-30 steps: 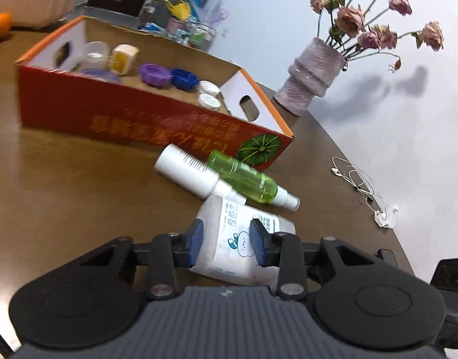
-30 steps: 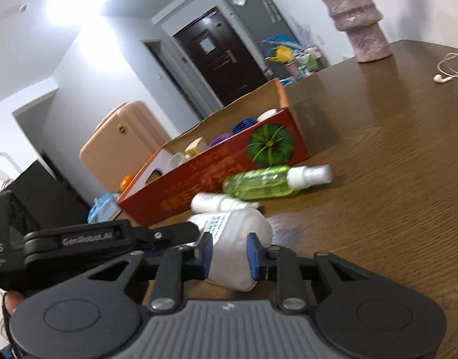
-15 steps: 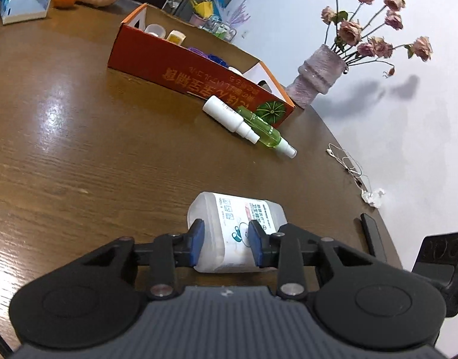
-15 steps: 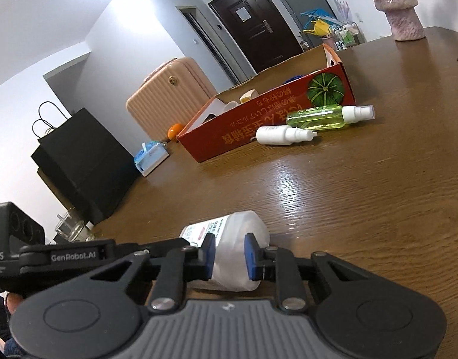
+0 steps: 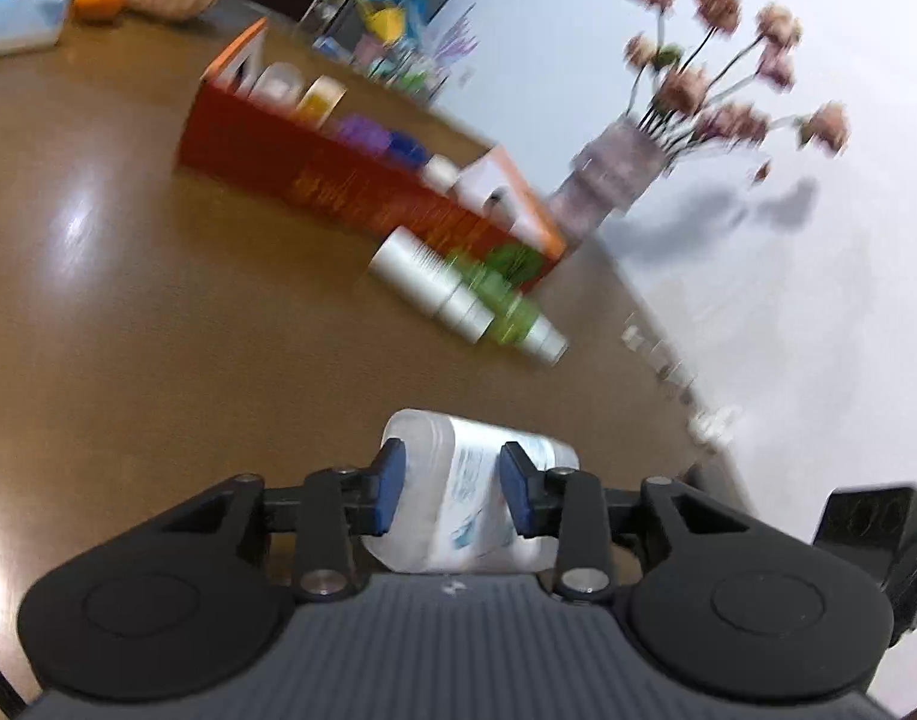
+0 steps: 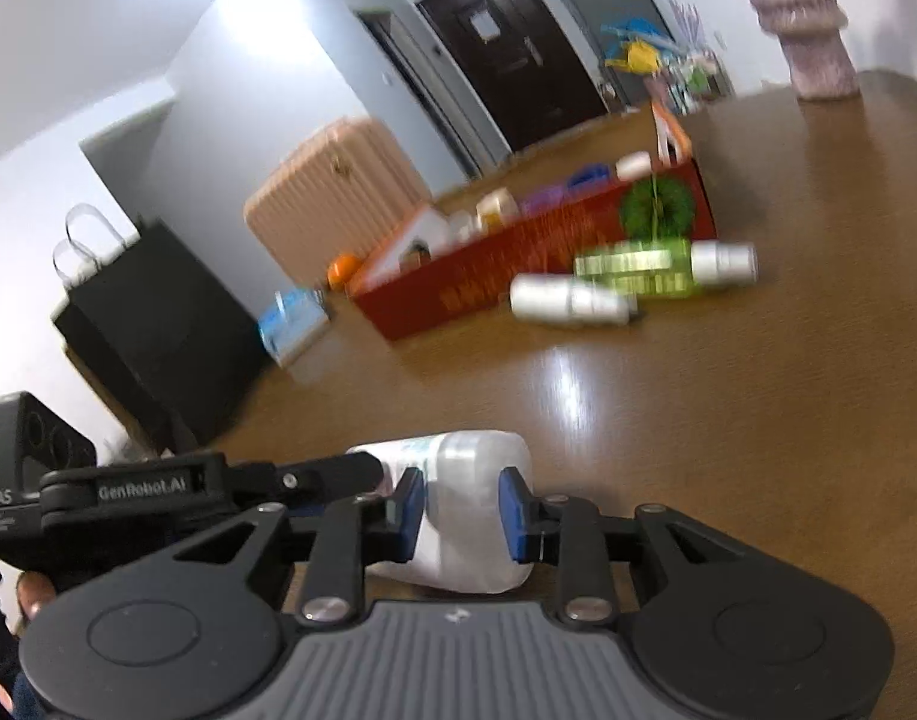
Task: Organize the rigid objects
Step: 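Carry the white bottle into the box and open both tools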
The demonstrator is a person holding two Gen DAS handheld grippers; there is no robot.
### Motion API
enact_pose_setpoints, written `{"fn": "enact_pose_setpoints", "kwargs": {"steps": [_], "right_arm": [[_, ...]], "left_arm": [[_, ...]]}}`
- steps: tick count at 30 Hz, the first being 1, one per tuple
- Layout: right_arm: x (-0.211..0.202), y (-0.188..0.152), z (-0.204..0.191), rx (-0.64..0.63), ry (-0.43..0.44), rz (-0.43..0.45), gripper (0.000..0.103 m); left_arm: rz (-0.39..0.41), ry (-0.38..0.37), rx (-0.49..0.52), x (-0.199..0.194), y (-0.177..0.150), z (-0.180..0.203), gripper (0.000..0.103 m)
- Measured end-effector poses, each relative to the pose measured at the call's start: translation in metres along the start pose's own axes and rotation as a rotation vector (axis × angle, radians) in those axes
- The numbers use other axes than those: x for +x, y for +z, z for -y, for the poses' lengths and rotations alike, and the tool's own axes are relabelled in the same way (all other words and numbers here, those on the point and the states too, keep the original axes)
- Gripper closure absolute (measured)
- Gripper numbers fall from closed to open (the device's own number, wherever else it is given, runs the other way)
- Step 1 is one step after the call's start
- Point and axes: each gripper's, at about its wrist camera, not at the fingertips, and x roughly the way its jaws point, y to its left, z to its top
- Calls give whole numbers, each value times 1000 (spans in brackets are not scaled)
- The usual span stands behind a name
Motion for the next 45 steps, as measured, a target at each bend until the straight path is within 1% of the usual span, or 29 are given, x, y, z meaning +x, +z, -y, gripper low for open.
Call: {"fn": "enact_pose_setpoints", "kwargs": {"steps": [1, 4, 7, 9, 10, 11, 14, 15, 17, 19, 21, 24, 27, 29, 31, 33, 35, 37, 39, 41, 42, 43, 45], "right_arm": [[-3, 11, 0, 1, 8, 26, 76], [-1, 56, 1, -28, 1, 110, 77], [13, 111, 8, -67, -26, 180, 77], [29, 148, 18, -70, -50, 198, 77], [38, 162, 23, -69, -56, 198, 77], [50, 178, 31, -57, -67, 183, 78], [87, 206, 57, -23, -91, 117, 78], [97, 211, 66, -1, -97, 93, 78], [118, 216, 80, 11, -125, 46, 78], [131, 217, 88, -4, -164, 19, 78], [140, 216, 96, -5, -201, -5, 78], [149, 213, 99, -45, -262, -3, 78], [160, 205, 90, -150, -330, 12, 78], [165, 203, 85, -201, -371, 27, 79], [161, 202, 82, -203, -349, 47, 79], [157, 206, 81, -199, -337, 50, 79], [146, 208, 75, -209, -333, 66, 78], [132, 210, 68, -216, -325, 78, 78], [117, 211, 58, -229, -326, 99, 78], [99, 208, 46, -248, -322, 119, 72], [91, 206, 41, -260, -322, 126, 70], [81, 202, 34, -277, -320, 132, 66], [64, 193, 23, -305, -312, 140, 61]], "left_arm": [[15, -18, -3, 1, 11, 4, 68], [62, -51, 50, 14, 55, 22, 68], [95, -75, 102, 42, 109, 40, 68], [113, -88, 129, 62, 143, 49, 68], [119, -95, 151, 76, 161, 54, 68], [118, -92, 147, 90, 176, 54, 68], [84, -69, 112, 135, 206, 48, 68], [72, -57, 82, 148, 211, 43, 68], [34, -37, 55, 176, 216, 32, 68], [-14, -28, 14, 198, 214, 18, 67], [-58, -26, -7, 217, 211, 11, 67], [-101, -21, 15, 236, 206, 6, 66], [-125, 9, 36, 250, 203, 9, 66], [-119, 17, 47, 254, 204, 10, 66], [-116, 9, 44, 254, 207, 8, 66], [-103, 24, 64, 247, 209, 9, 64], [-90, 28, 91, 232, 210, 12, 60], [-71, 38, 132, 214, 211, 19, 49], [-46, 65, 184, 192, 209, 28, 46], [-38, 92, 217, 171, 207, 36, 45], [-31, 111, 237, 159, 204, 40, 41], [-19, 129, 255, 147, 201, 44, 36], [23, 182, 312, 119, 190, 52, 30]]}}
